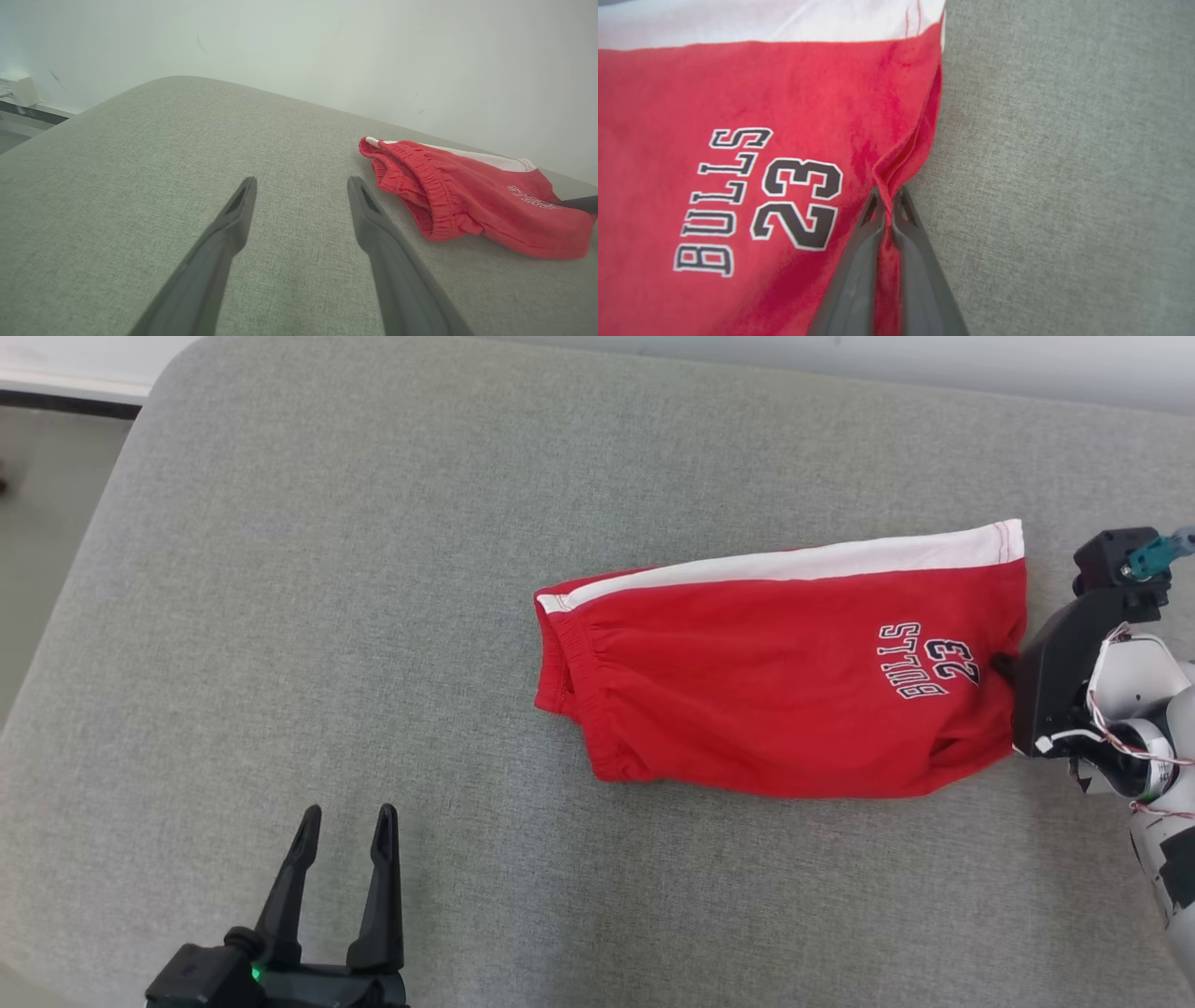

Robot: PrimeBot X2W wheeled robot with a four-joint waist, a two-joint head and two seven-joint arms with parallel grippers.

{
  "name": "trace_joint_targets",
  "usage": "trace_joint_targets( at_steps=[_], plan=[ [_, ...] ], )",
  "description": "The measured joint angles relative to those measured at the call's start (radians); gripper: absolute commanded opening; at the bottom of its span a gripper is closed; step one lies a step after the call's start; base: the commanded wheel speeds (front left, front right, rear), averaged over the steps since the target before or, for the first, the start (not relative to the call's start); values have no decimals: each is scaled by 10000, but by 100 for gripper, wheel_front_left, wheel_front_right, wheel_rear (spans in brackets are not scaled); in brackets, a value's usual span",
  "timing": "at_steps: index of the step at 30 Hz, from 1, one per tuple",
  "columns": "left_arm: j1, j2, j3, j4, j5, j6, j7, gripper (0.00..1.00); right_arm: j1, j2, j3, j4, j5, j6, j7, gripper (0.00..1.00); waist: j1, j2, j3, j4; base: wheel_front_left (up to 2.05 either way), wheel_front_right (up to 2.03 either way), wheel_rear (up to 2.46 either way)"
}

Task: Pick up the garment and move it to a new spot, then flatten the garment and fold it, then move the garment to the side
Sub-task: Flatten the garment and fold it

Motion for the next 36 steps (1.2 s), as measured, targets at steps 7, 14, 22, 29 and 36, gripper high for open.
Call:
trace_joint_targets(
  at_steps=[7,14,22,29,36],
  plan=[
    [76,-6,-111,378,0,-46,0,100,453,92,-757,301,-786,17,-702,0,2,1,-414,-212,0,0,0],
    [322,33,-222,493,-15,-92,0,100,1170,-52,-1755,81,-1639,17,-1055,0,1,0,-943,-488,0,0,0],
    [450,113,-330,593,-77,-94,0,100,1776,-426,-2243,-771,-2506,17,-1187,0,1,1,-1413,-784,0,0,0],
    [547,142,-464,616,-121,-107,0,100,1741,-261,-1381,-2086,-2514,17,-790,0,0,0,-1596,-834,0,0,0],
    [520,142,-550,642,-284,-107,0,100,1086,215,268,-2801,-1967,15,-351,0,1,0,-1524,-654,0,0,0]
  ],
)
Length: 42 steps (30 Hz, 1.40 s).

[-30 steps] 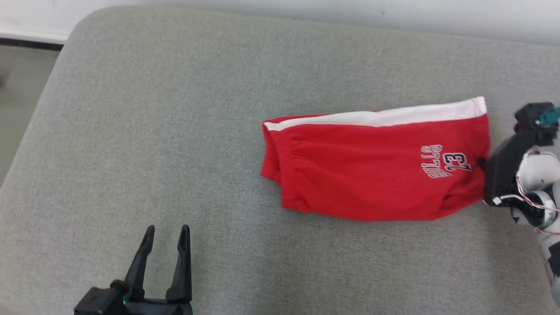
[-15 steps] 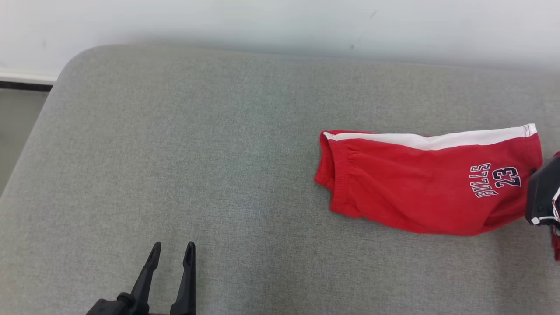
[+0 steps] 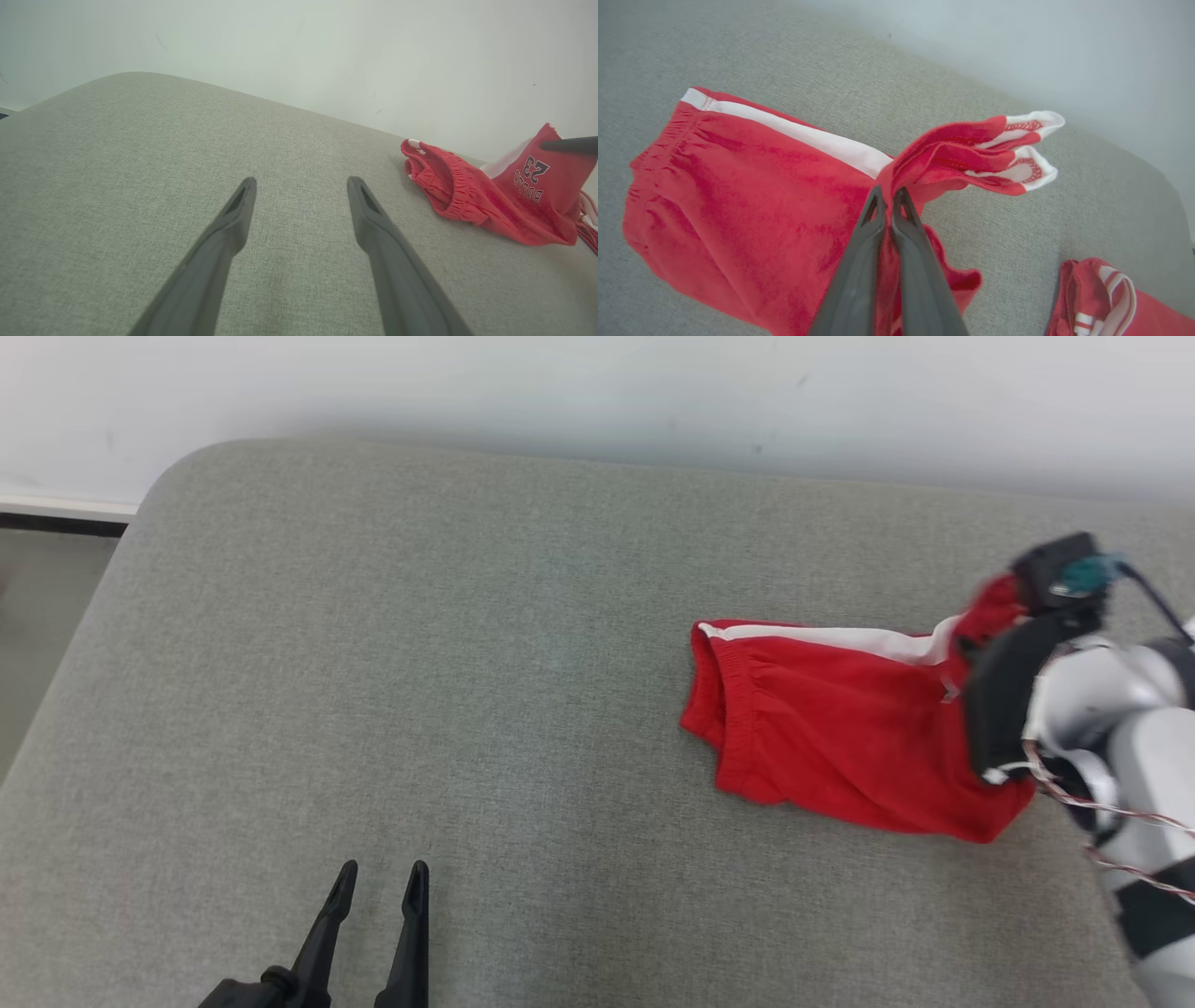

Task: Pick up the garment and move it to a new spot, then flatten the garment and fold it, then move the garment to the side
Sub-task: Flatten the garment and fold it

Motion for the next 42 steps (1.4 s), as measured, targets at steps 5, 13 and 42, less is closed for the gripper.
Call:
trace_joint_targets(
  at_steps=[5,13,42],
  plan=[
    [-125,-52,-36,15,-54,0,0,100,-672,353,1243,215,564,0,184,0,0,0,97,224,0,0,0],
    [-198,-186,-65,61,-84,0,0,100,-1319,759,2527,988,1150,0,56,0,0,1,235,638,0,0,0],
    [-199,-332,-40,82,-46,-2,0,100,-593,42,729,2562,1398,0,-3463,42,0,1,-53,368,0,0,0]
  ],
)
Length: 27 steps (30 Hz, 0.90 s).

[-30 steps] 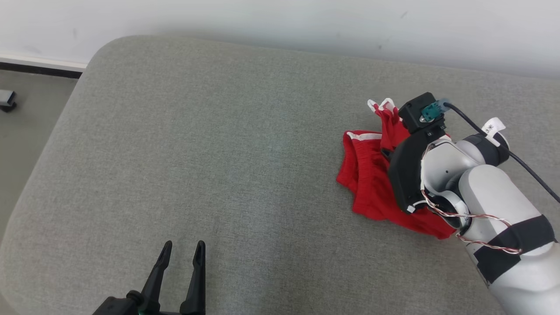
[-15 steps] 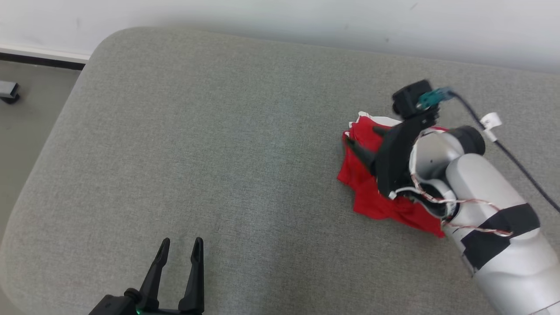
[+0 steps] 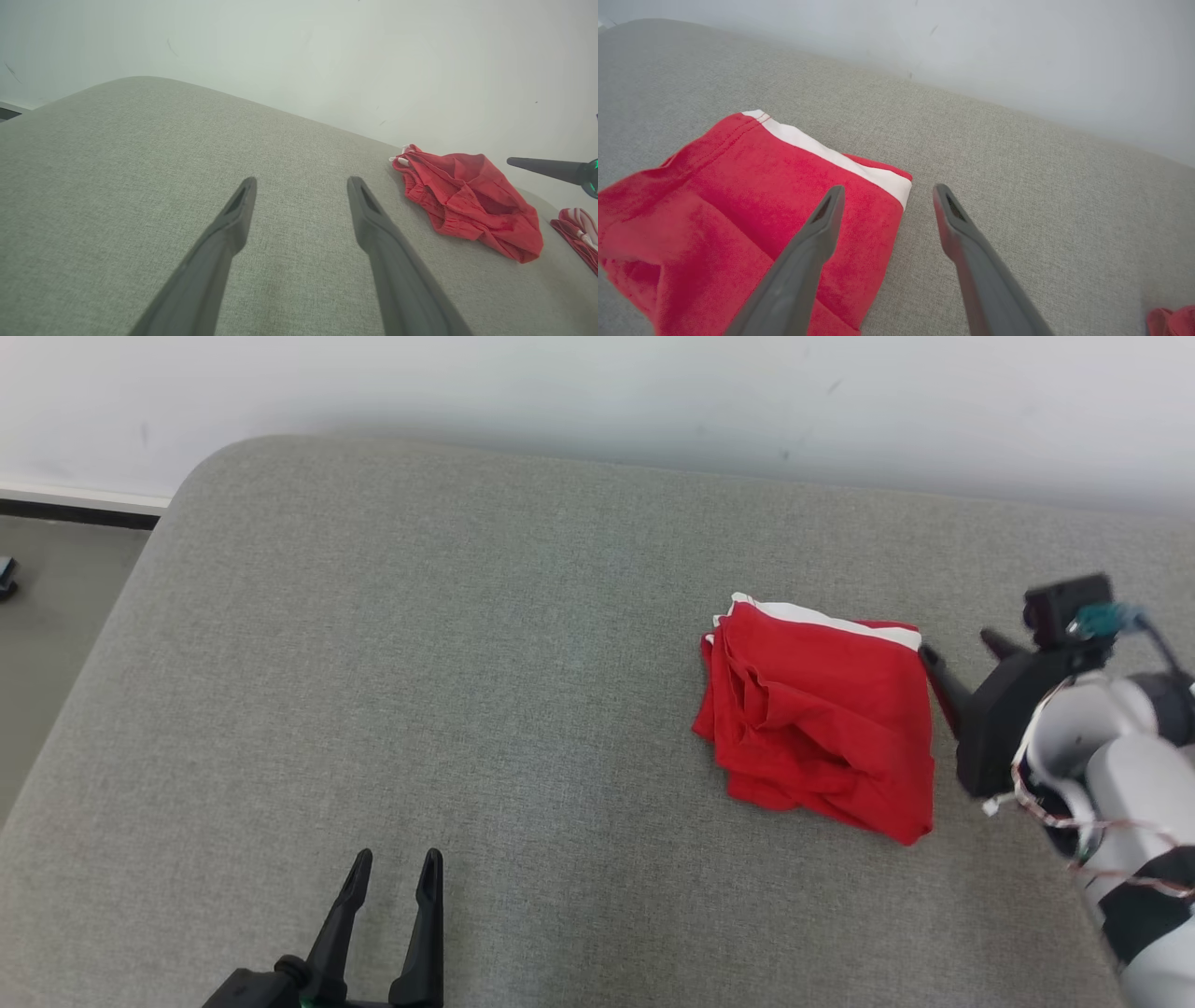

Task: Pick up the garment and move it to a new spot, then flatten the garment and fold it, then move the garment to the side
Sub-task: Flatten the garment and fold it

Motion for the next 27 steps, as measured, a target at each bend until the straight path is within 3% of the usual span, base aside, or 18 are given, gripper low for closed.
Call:
trace_joint_targets(
  at_steps=[1,2,11,19,23,27],
  plan=[
    [3,8,-8,0,-2,2,0,100,126,38,4,113,-171,0,-205,2,0,0,-10,-18,0,0,0],
    [4,13,-8,2,-4,2,0,100,247,73,109,198,-345,0,-345,0,1,0,-17,-32,0,0,0],
    [20,104,0,35,-12,2,0,100,559,1175,1998,372,-523,0,-872,0,0,0,-55,-114,0,0,0],
    [109,161,-84,107,-36,2,0,100,588,1494,4295,-209,111,0,-616,0,0,0,-329,-34,0,0,0],
    [240,178,15,104,-35,2,0,100,606,1476,4744,-671,499,0,-830,0,0,0,-465,-62,0,0,0],
    [367,182,188,96,-33,2,0,100,686,1407,4347,-1248,744,0,-1442,3,0,-1,-609,-191,0,0,0]
  ],
)
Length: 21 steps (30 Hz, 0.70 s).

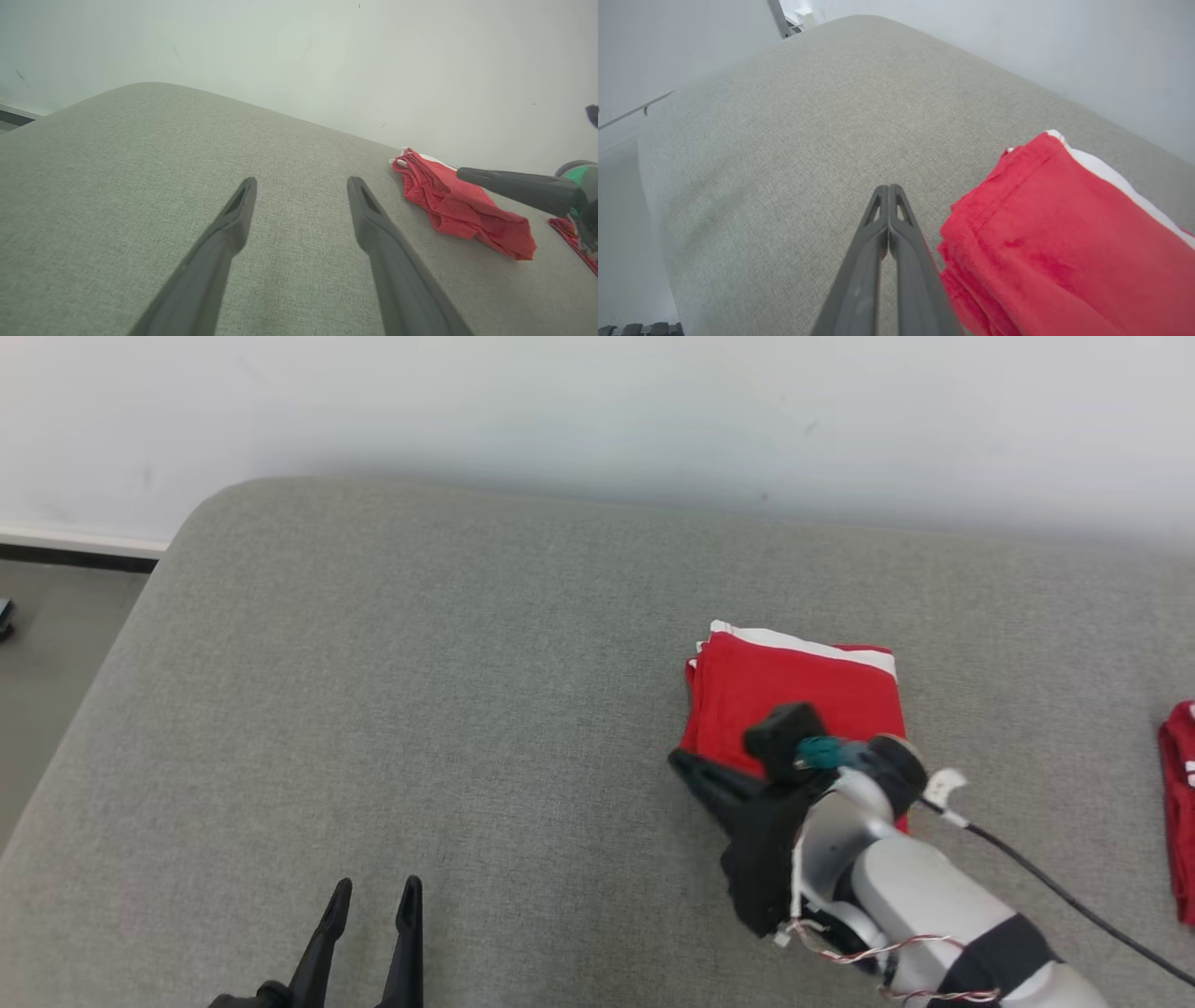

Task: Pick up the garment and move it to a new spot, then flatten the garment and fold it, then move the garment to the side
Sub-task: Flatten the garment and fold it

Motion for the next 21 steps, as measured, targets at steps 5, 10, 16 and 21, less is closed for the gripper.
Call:
trace_joint_targets(
  at_steps=[5,10,16,21],
  plan=[
    [155,13,257,38,12,-2,0,100,777,-173,-1733,-794,-301,0,-905,100,-1,0,-213,-255,0,0,0],
    [270,8,541,46,29,4,0,100,2110,-40,-4180,-1862,-1233,0,-1645,100,0,0,-424,-557,0,0,0],
    [284,19,922,46,121,73,0,100,3633,449,-6368,-3078,-2429,0,-2303,100,-1,0,-622,-956,0,0,0],
    [109,36,1116,284,276,77,-2,100,4478,723,-7279,-3419,-2926,0,-2326,100,-1,0,-794,-1189,0,0,0]
  ],
)
